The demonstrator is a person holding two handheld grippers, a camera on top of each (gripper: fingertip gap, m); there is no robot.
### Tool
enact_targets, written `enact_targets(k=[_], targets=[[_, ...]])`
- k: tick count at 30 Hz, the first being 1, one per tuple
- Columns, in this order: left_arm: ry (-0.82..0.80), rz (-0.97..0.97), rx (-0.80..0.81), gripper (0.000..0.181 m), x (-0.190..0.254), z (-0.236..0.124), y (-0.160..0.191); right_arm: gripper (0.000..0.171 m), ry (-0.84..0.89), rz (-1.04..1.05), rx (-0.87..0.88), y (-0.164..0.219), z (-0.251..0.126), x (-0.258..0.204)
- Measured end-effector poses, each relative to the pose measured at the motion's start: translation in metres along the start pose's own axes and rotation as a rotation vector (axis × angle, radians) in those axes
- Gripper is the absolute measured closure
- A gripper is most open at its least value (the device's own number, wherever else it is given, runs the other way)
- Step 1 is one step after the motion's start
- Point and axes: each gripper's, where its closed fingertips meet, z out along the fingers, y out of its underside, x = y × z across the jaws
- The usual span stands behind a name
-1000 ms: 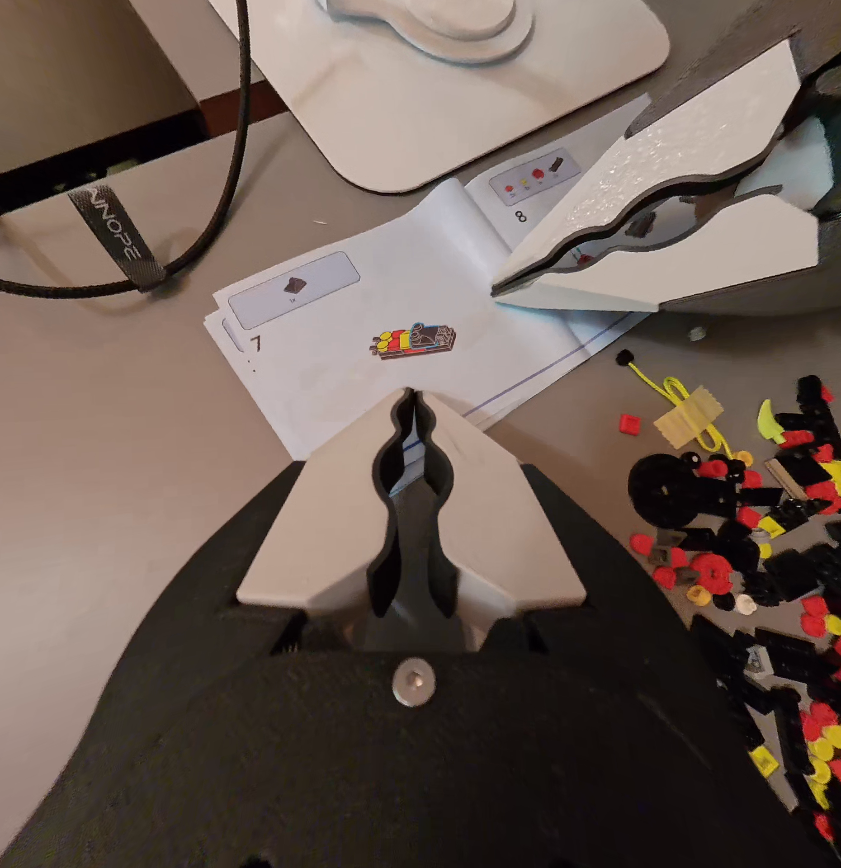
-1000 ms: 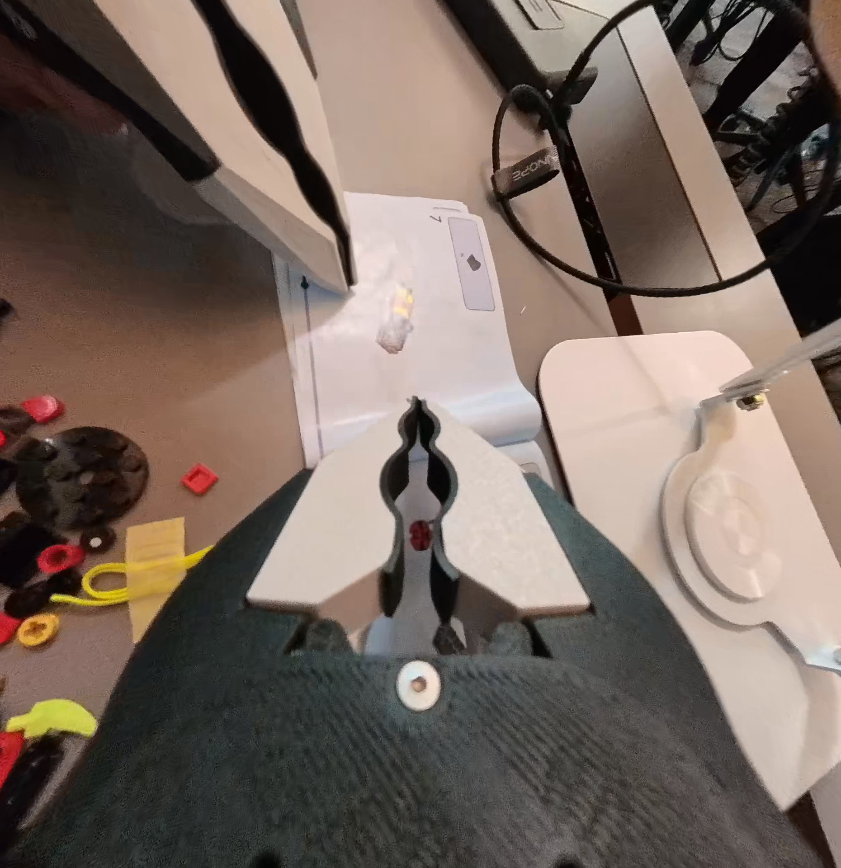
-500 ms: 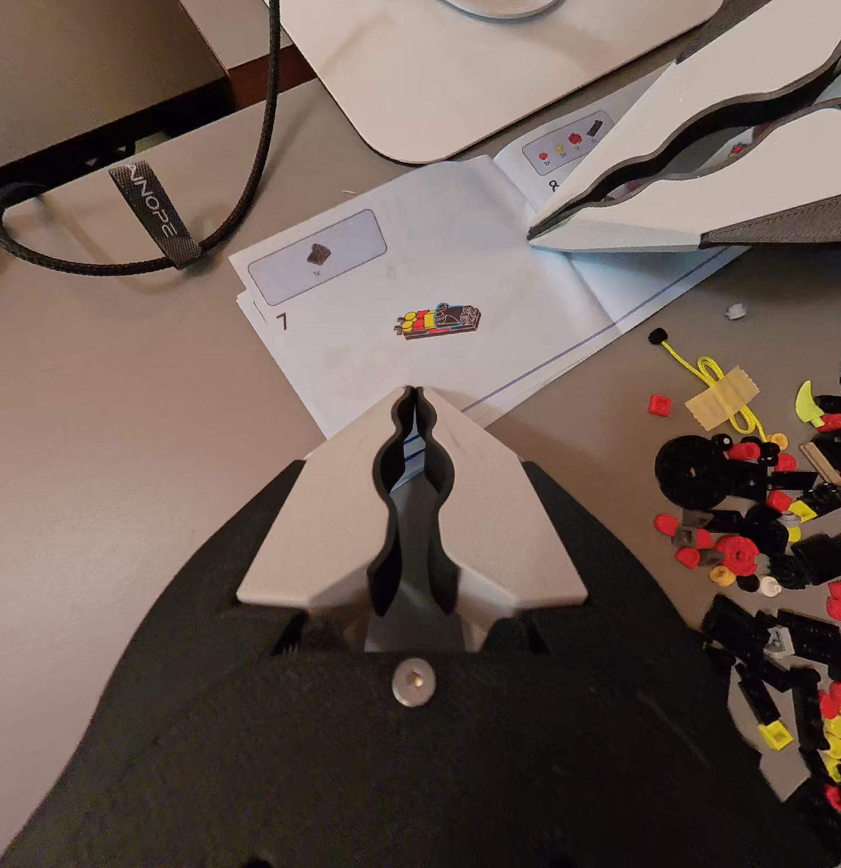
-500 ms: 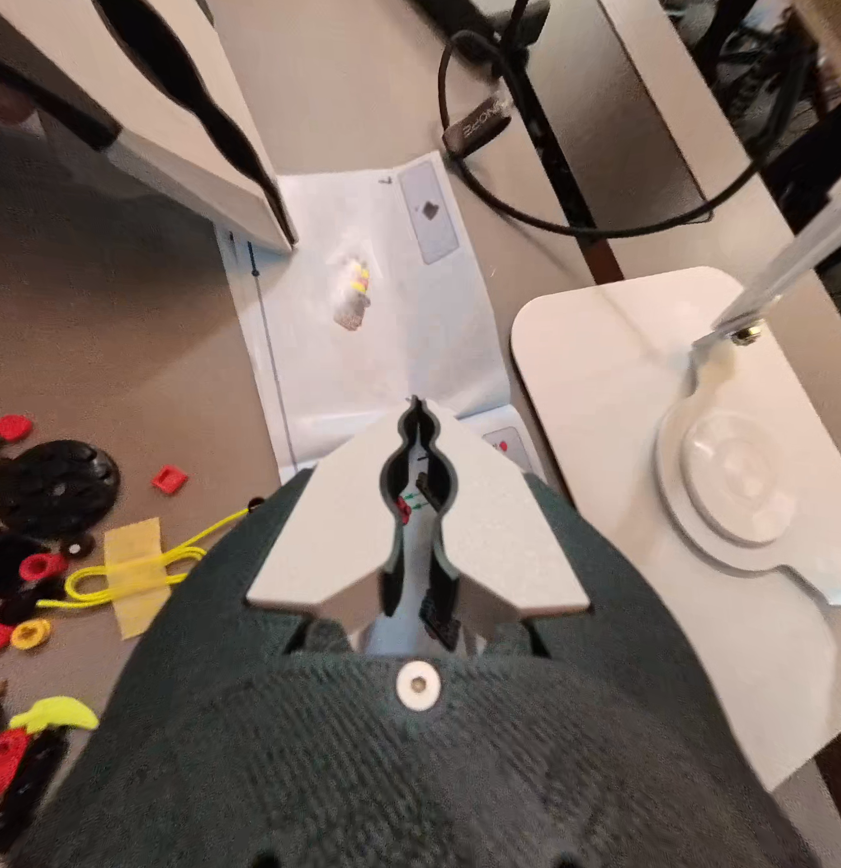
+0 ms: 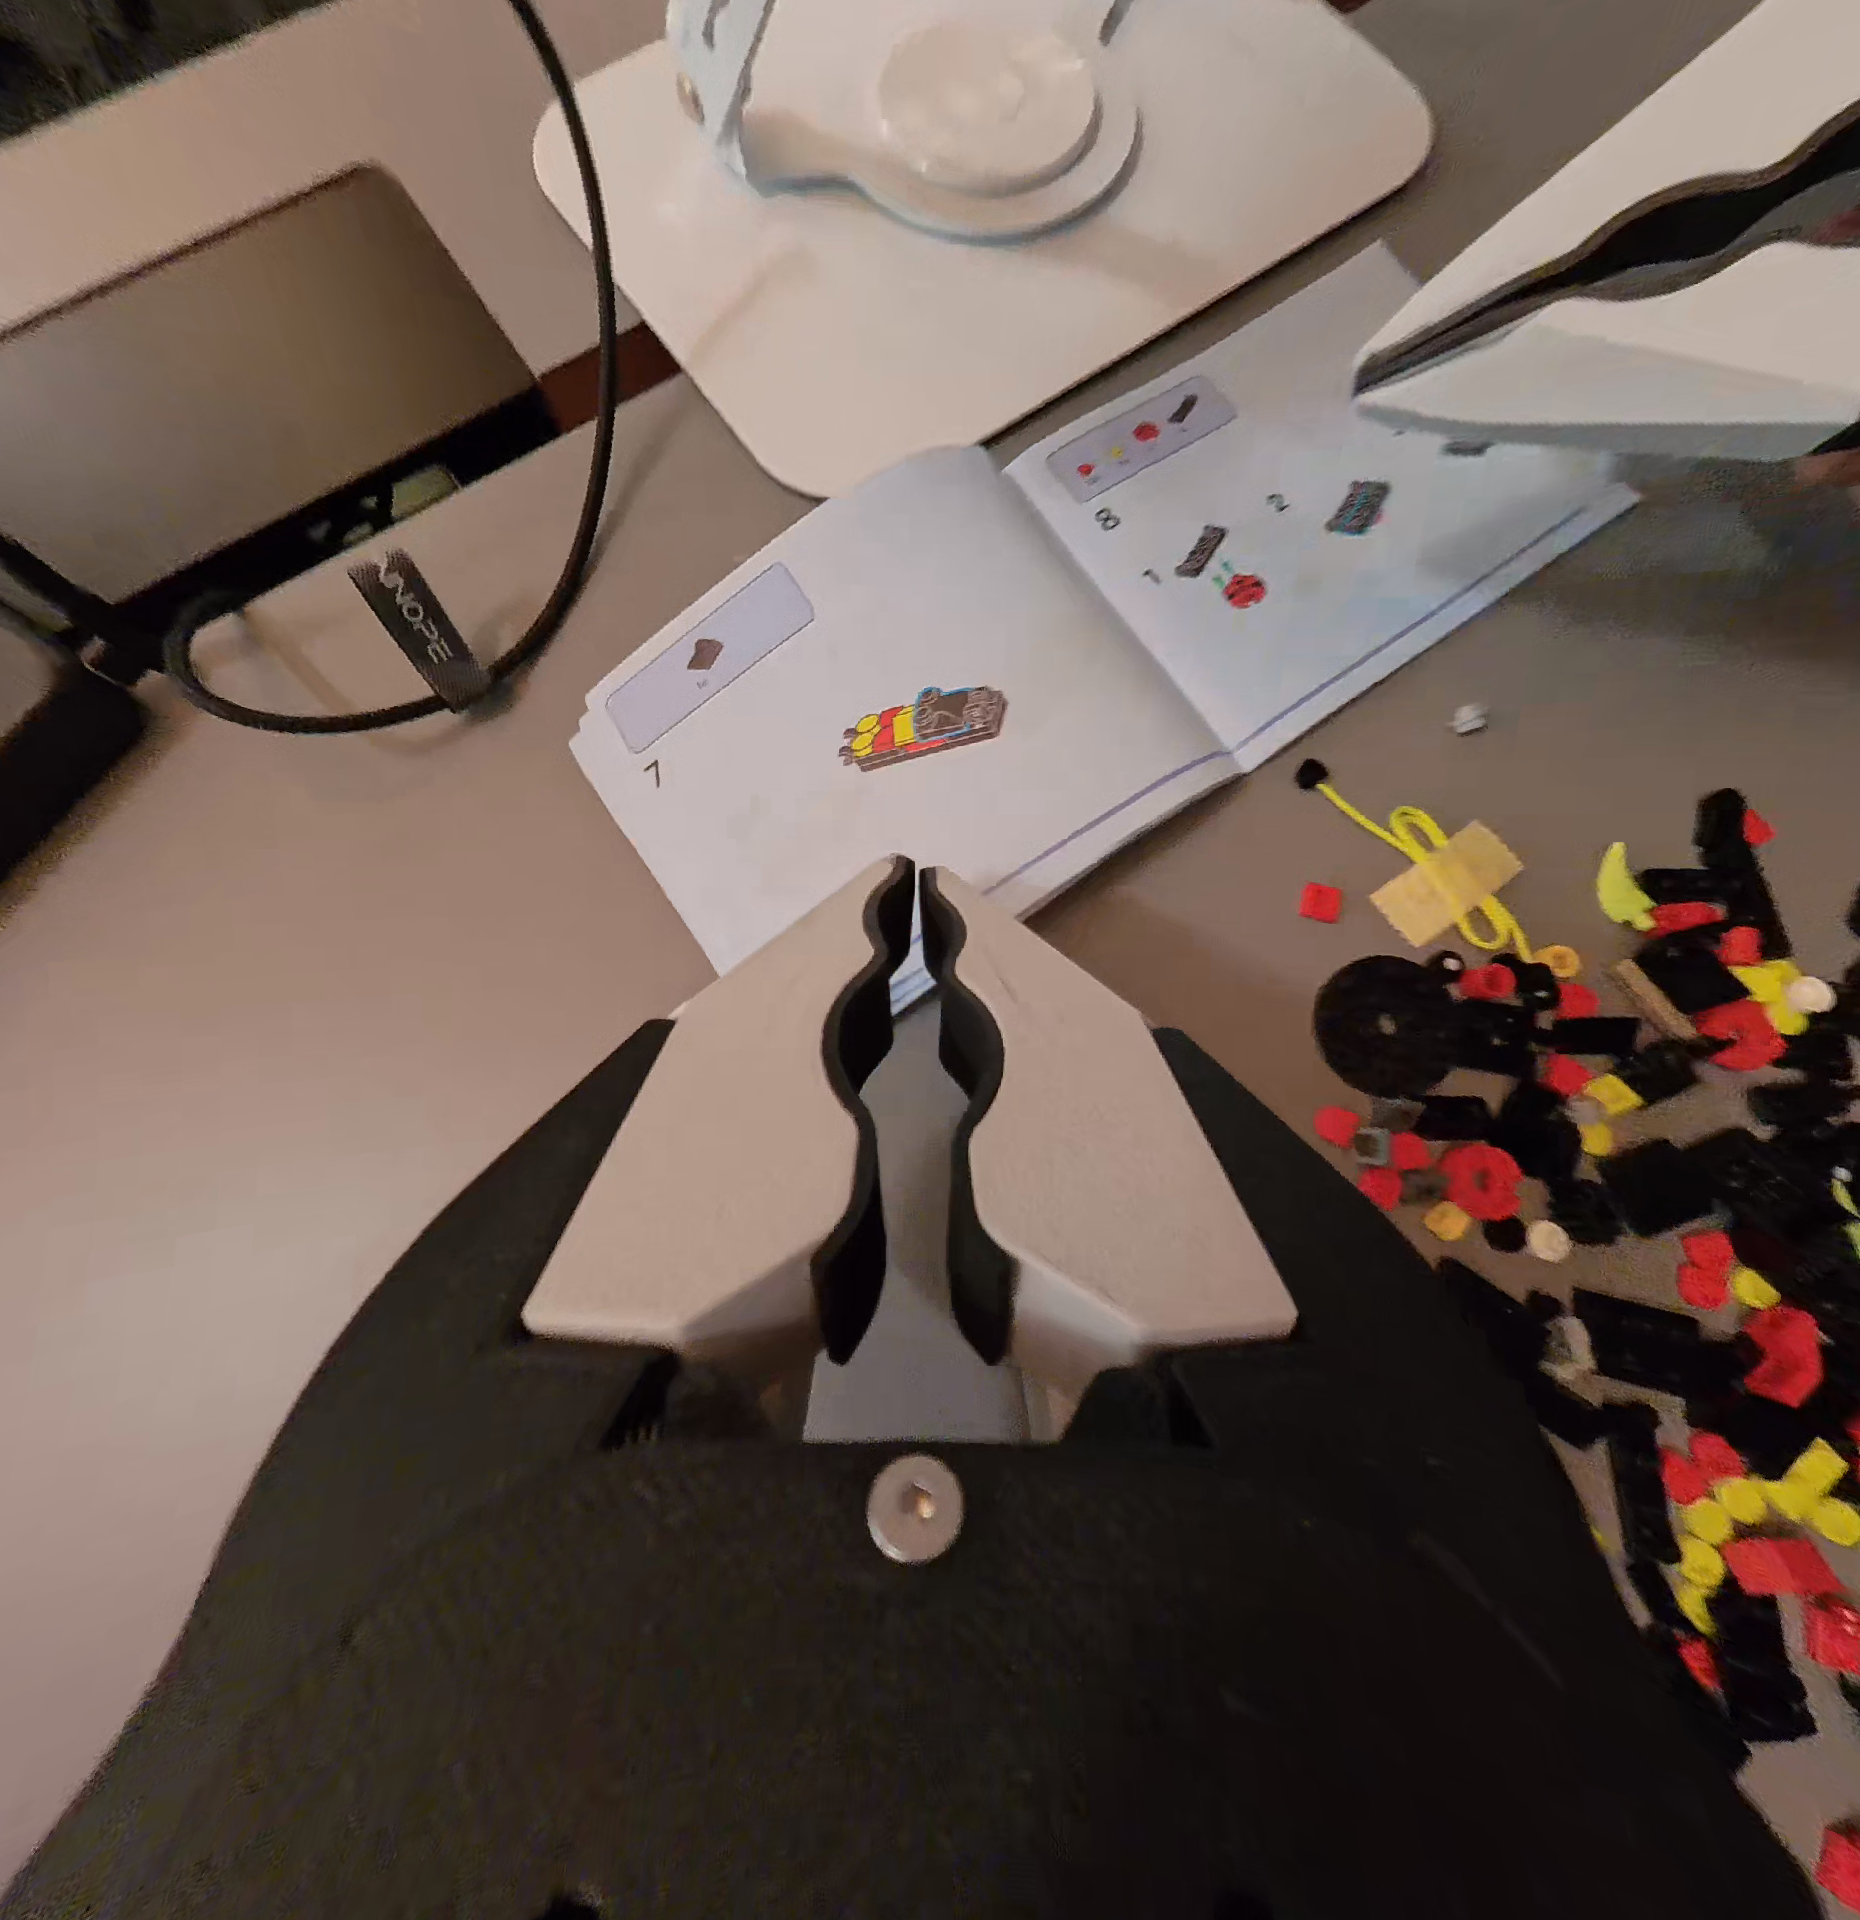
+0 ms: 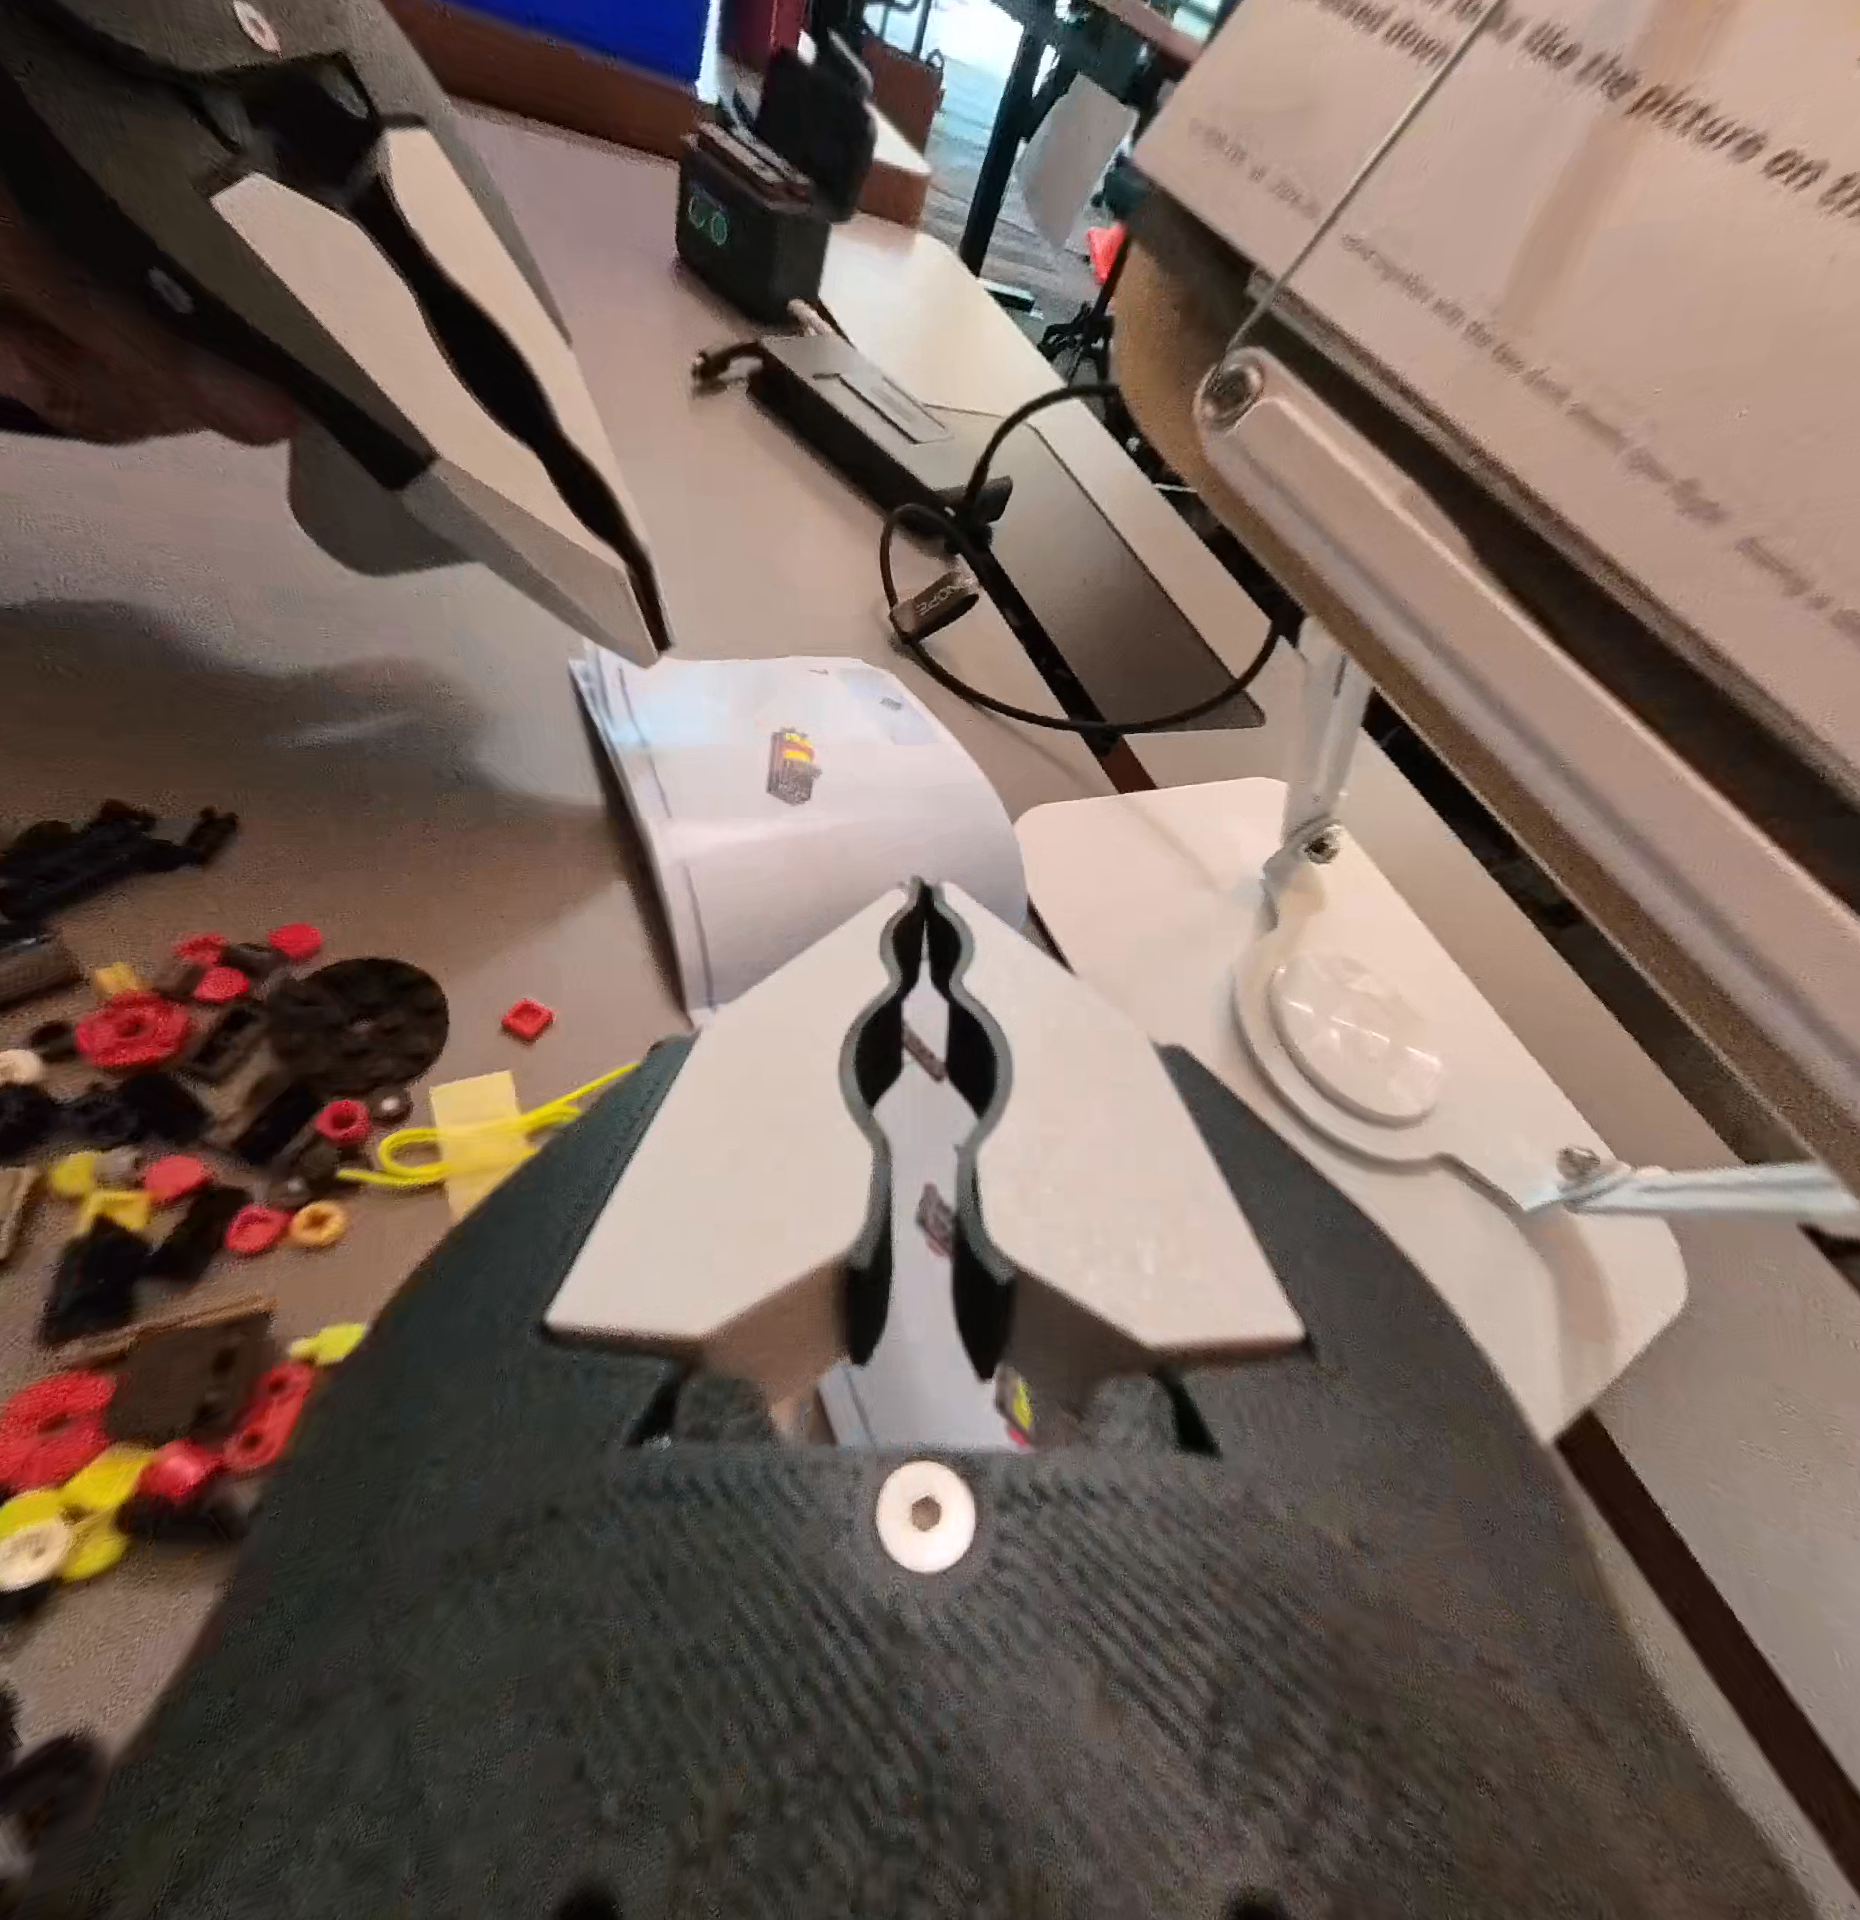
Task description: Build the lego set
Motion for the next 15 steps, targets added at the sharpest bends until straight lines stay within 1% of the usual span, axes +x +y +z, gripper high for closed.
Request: enact_targets(k=[1, 3, 5, 6, 7, 8, 10, 11, 13, 14, 15], targets=[[0.001, 0.015, 0.011, 0.18, 0.005, -0.005, -0.002, 0.171, 0.018, 0.007, 0.016, -0.002, -0.012, -0.002], [-0.015, 0.041, 0.011, 0.179, 0.01, -0.012, 0.001, 0.171, 0.043, 0.022, 0.037, -0.002, -0.034, -0.009], [-0.032, 0.057, 0.009, 0.179, 0.013, -0.018, 0.005, 0.171, 0.07, -0.026, 0.038, 0.0, -0.048, -0.012], [-0.036, 0.054, 0.016, 0.179, 0.016, -0.023, 0.005, 0.171, 0.127, -0.059, 0.044, -0.004, -0.052, -0.003], [-0.029, 0.052, 0.025, 0.179, 0.021, -0.03, 0.005, 0.171, 0.19, -0.047, 0.051, -0.01, -0.056, 0.009], [-0.025, 0.055, 0.04, 0.179, 0.026, -0.04, 0.004, 0.171, 0.206, 0.015, 0.068, -0.018, -0.06, 0.015], [-0.01, 0.06, 0.1, 0.179, 0.04, -0.065, 0.002, 0.171, 0.097, 0.147, 0.107, -0.035, -0.07, 0.004], [0.027, 0.064, 0.132, 0.18, 0.053, -0.079, 0.004, 0.171, 0.056, 0.194, 0.099, -0.039, -0.079, -0.004], [0.171, 0.115, 0.165, 0.181, 0.091, -0.103, 0.019, 0.171, 0.024, 0.25, 0.064, -0.038, -0.101, -0.022], [0.19, 0.157, 0.177, 0.181, 0.104, -0.111, 0.031, 0.171, 0.009, 0.27, 0.058, -0.036, -0.113, -0.036], [0.171, 0.221, 0.182, 0.181, 0.113, -0.116, 0.043, 0.171, -0.011, 0.294, 0.057, -0.032, -0.124, -0.054]])
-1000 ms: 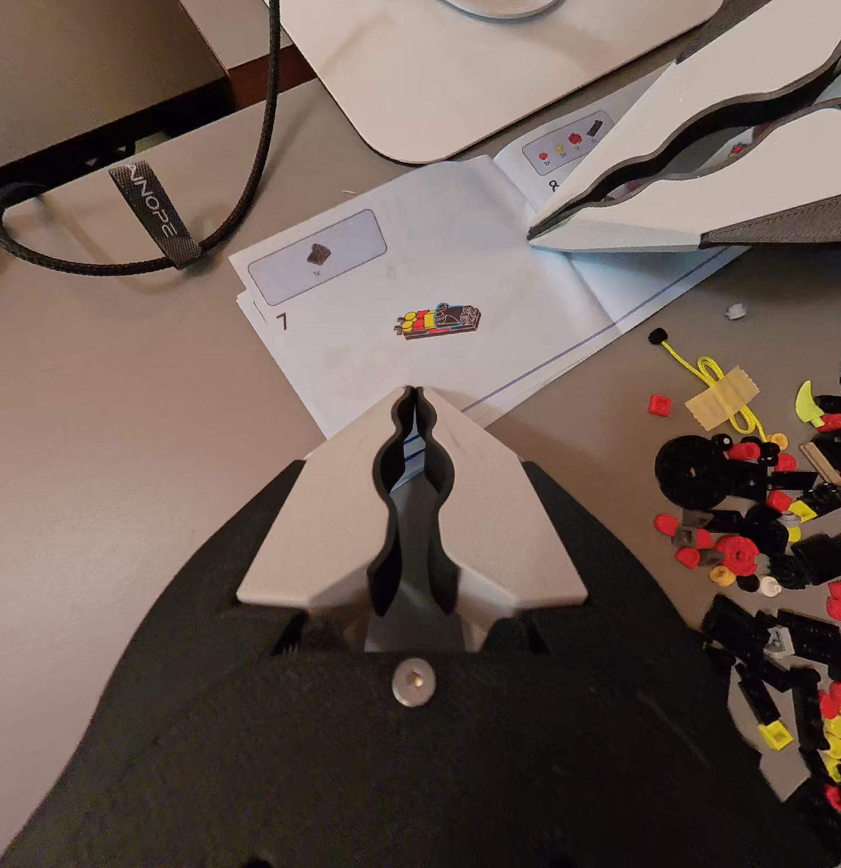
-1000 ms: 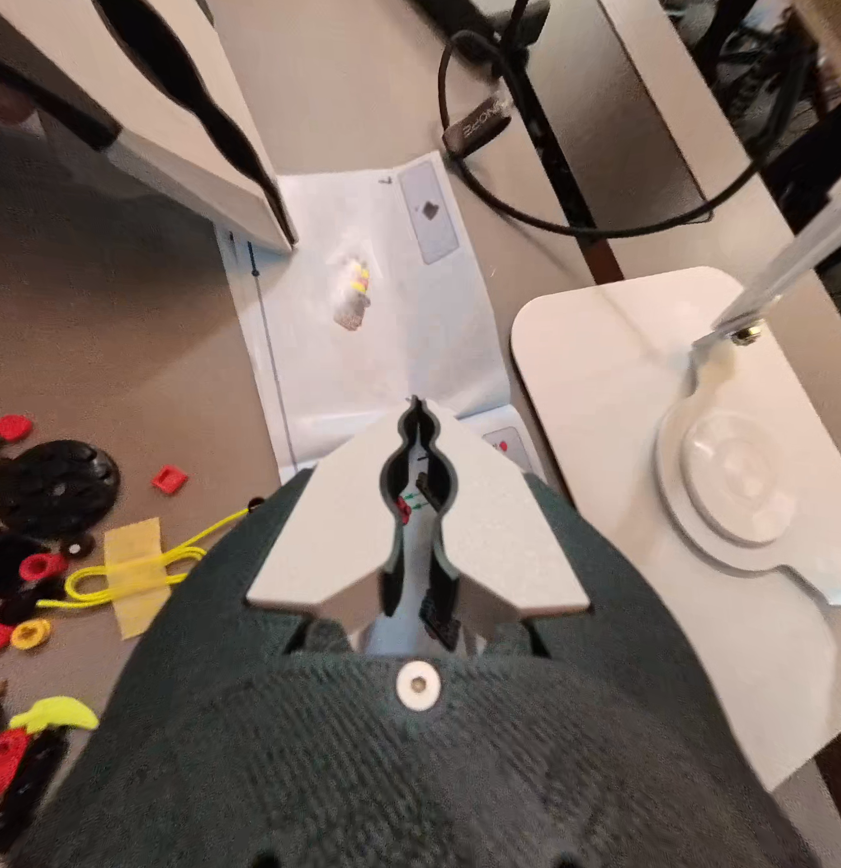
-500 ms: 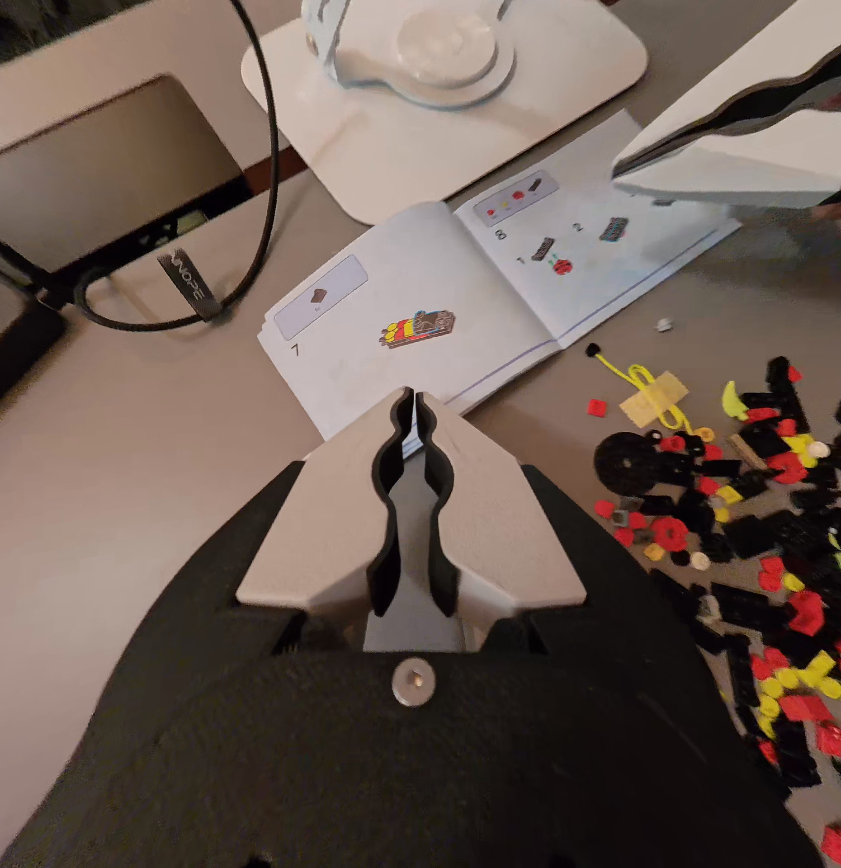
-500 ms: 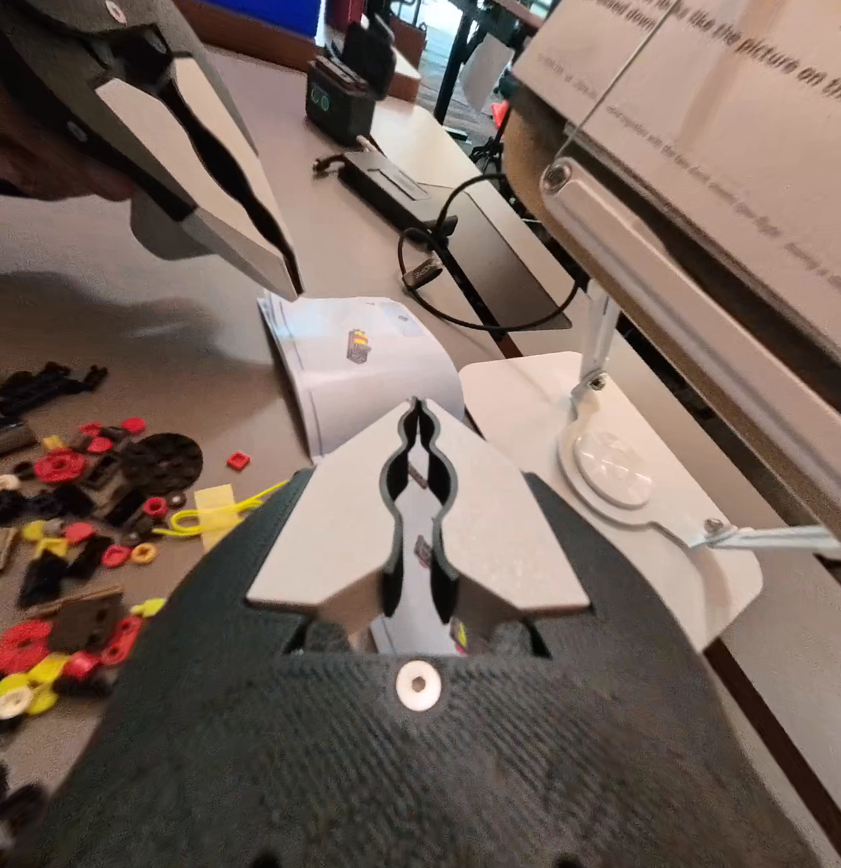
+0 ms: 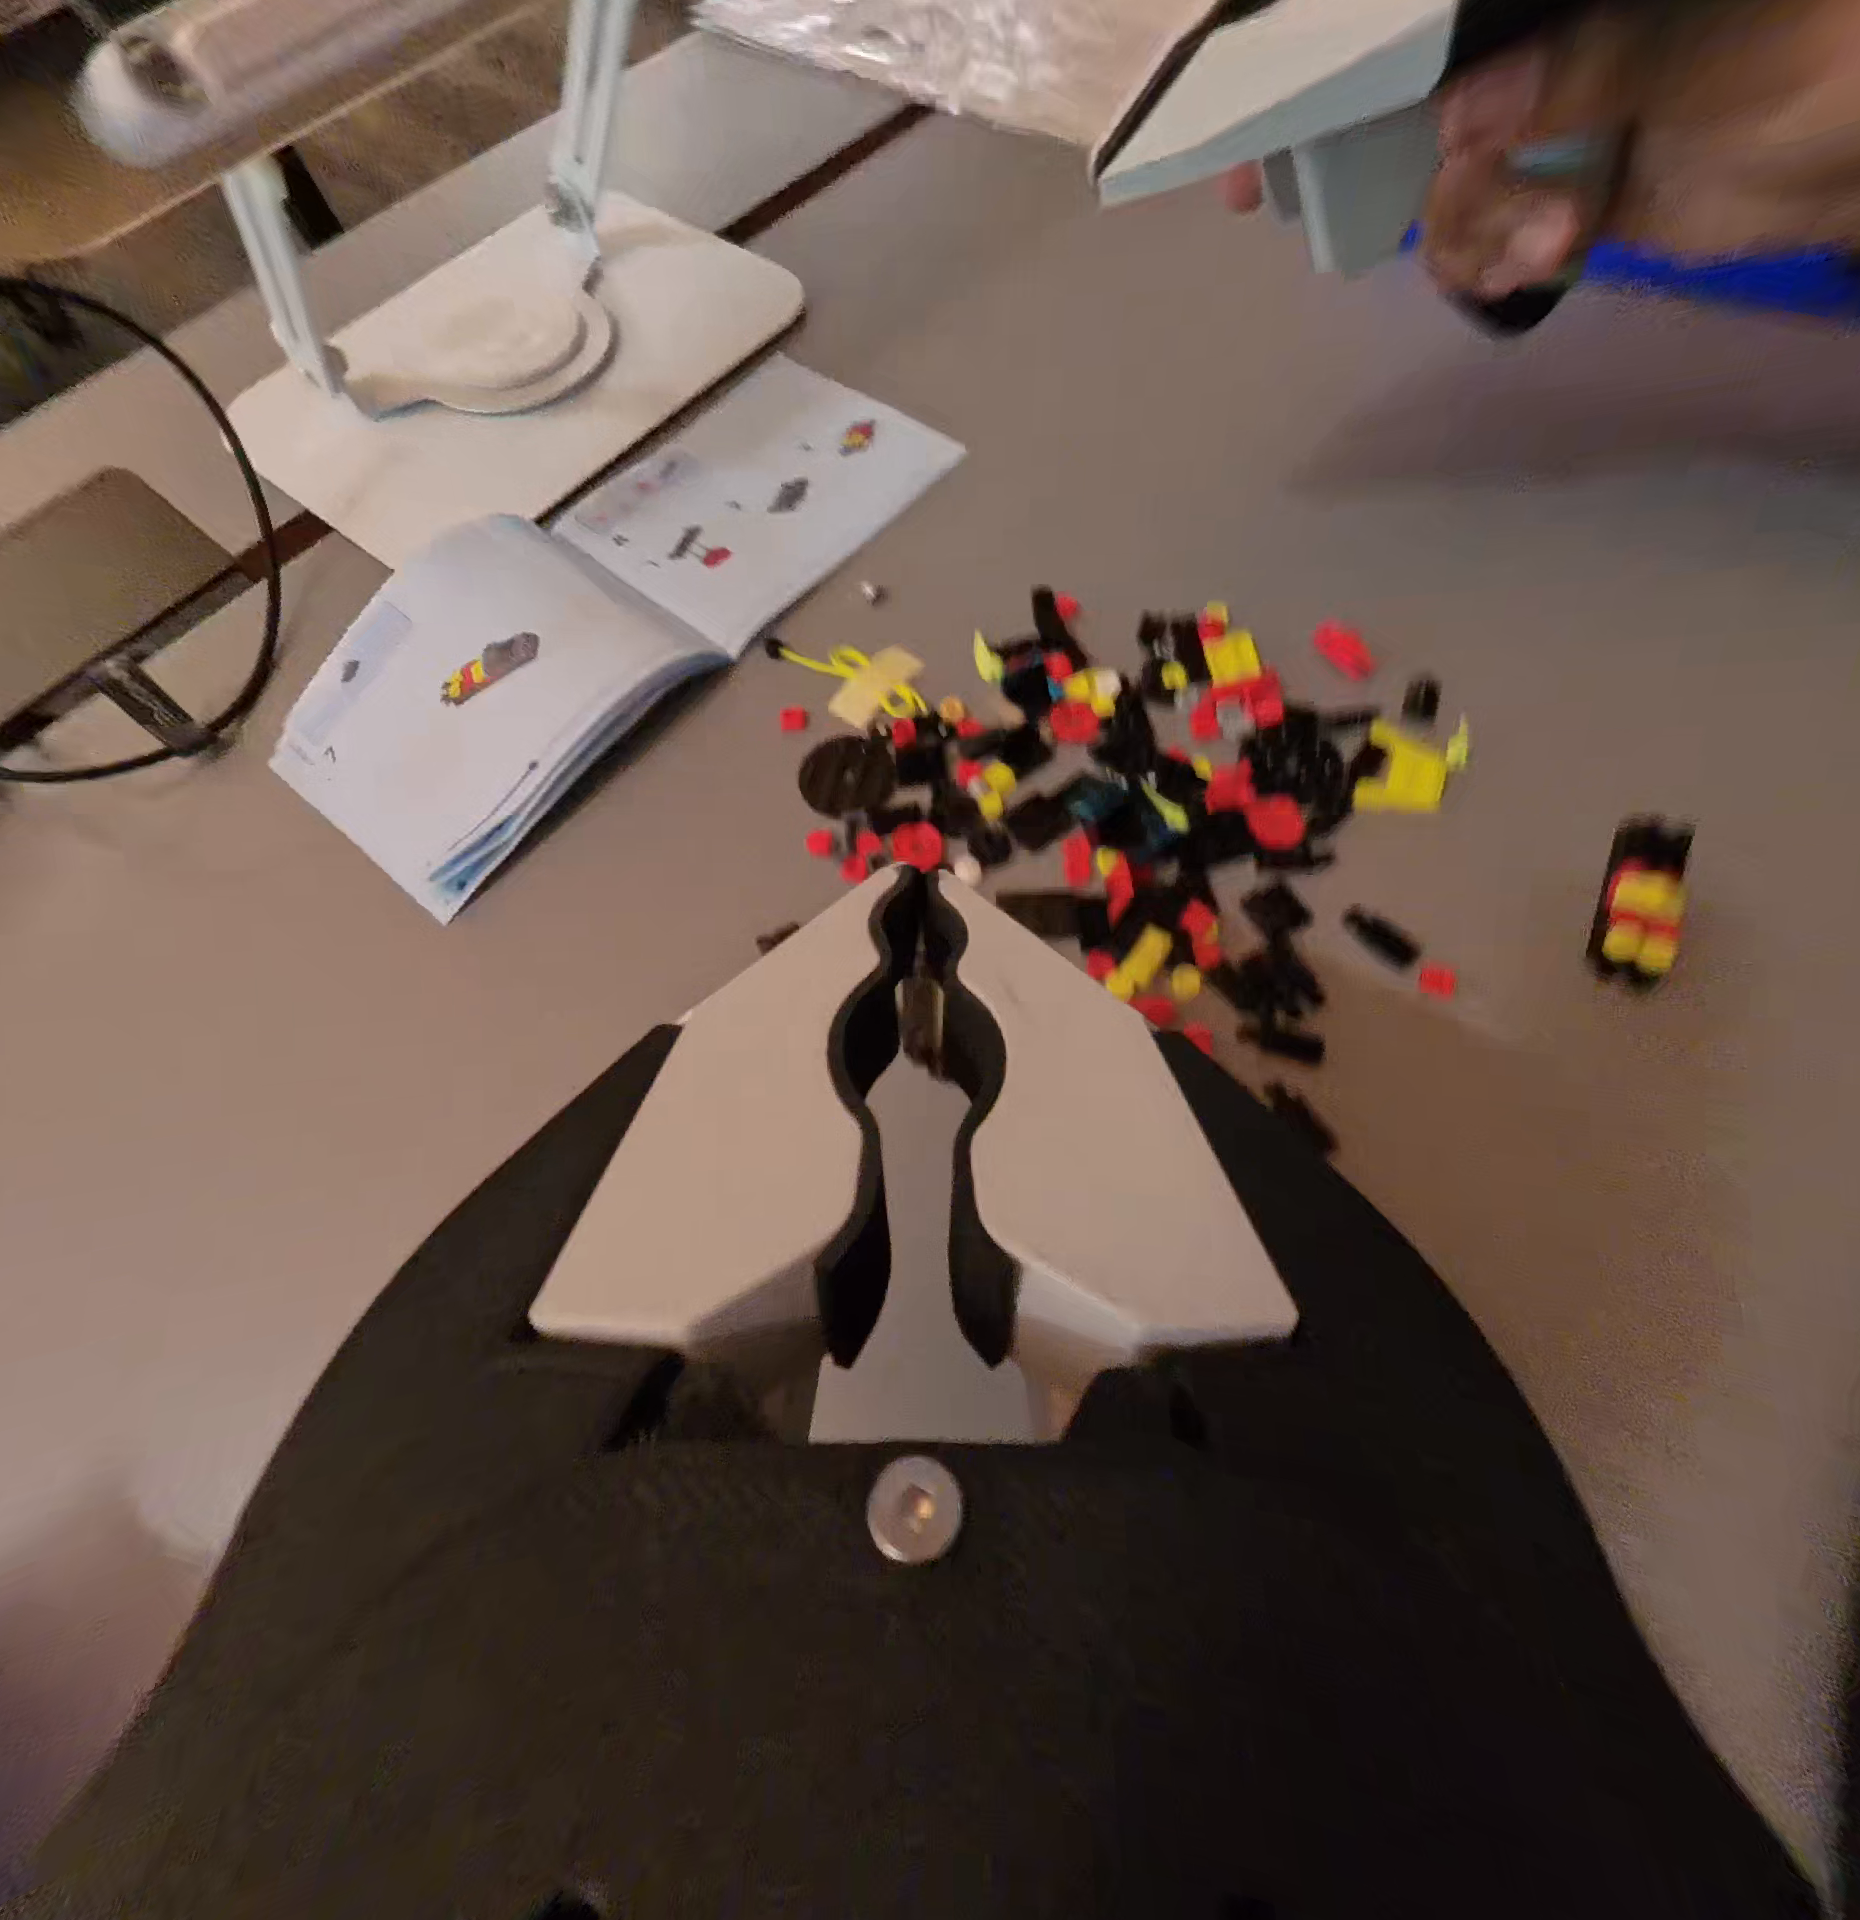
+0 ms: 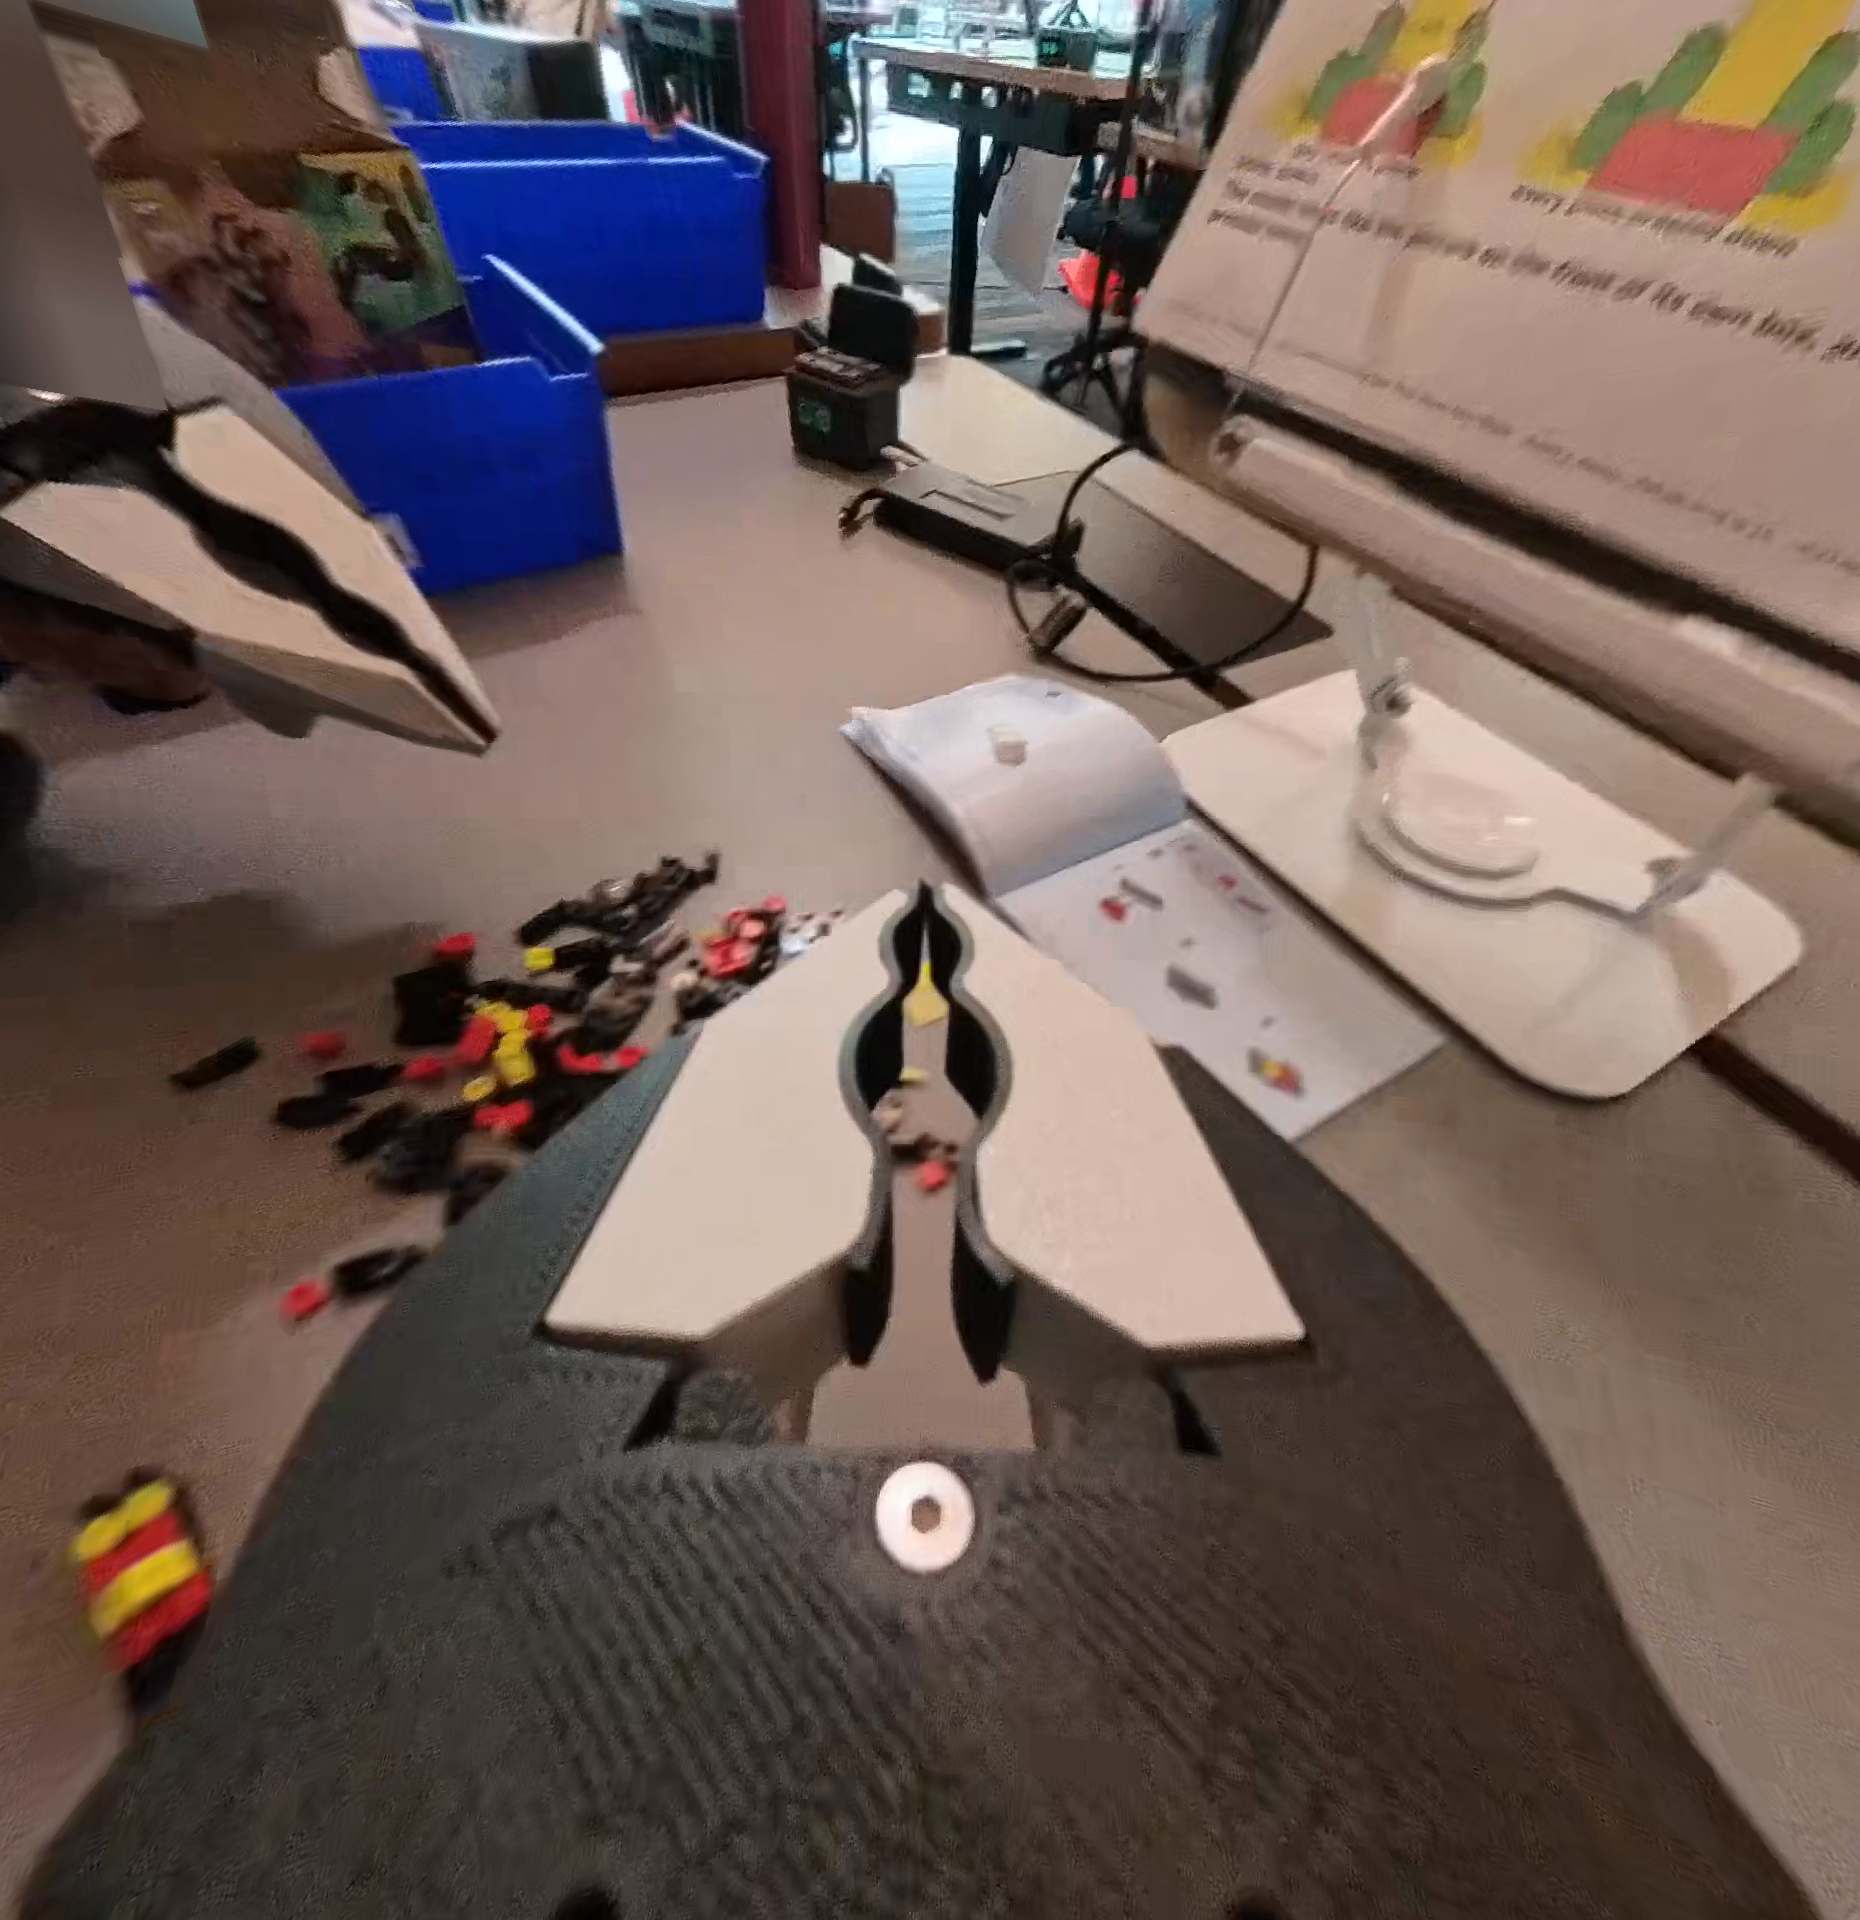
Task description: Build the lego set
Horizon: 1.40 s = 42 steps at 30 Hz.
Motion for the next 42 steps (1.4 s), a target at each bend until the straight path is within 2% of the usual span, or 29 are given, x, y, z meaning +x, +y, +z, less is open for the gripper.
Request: enact_targets(k=[2, 4, 6, 10, 12, 14, 18, 21, 27, 37, 42], targets=[[-0.072, 0.119, -0.046, 0.181, 0.012, -0.005, 0.02, 0.171, -0.044, 0.048, -0.024, 0.023, -0.022, -0.039], [-0.056, 0.157, -0.064, 0.181, 0.03, -0.006, 0.028, 0.171, -0.047, 0.093, -0.037, 0.049, -0.043, -0.075], [0.02, 0.122, -0.061, 0.181, 0.051, -0.005, 0.027, 0.171, -0.03, 0.158, -0.026, 0.064, -0.058, -0.101], [0.193, -0.039, -0.012, 0.181, 0.1, -0.002, 0.014, 0.171, -0.109, 0.265, -0.009, 0.064, -0.073, -0.145], [0.301, -0.189, 0.046, 0.181, 0.132, 0.003, 0.007, 0.171, -0.089, 0.211, -0.003, 0.06, -0.077, -0.149], [0.334, -0.226, 0.066, 0.181, 0.154, 0.009, 0.006, 0.171, -0.071, 0.17, 0.019, 0.056, -0.078, -0.147], [0.142, -0.072, 0.162, 0.181, 0.144, 0.01, -0.012, 0.171, -0.154, 0.263, 0.014, 0.061, -0.073, -0.15], [0.1, -0.03, 0.107, 0.181, 0.138, 0.017, 0.001, 0.171, -0.194, 0.359, 0.008, 0.063, -0.072, -0.146], [0.174, -0.019, 0.104, 0.181, 0.143, 0.01, 0.009, 0.171, -0.241, 0.47, 0.102, 0.047, -0.072, -0.141], [0.177, 0.102, 0.101, 0.181, 0.157, -0.001, 0.018, 0.171, -0.311, 0.397, 0.022, 0.055, -0.053, -0.159], [0.195, 0.068, 0.087, 0.181, 0.153, 0.004, 0.021, 0.171, -0.305, 0.364, 0.025, 0.054, -0.053, -0.156]])
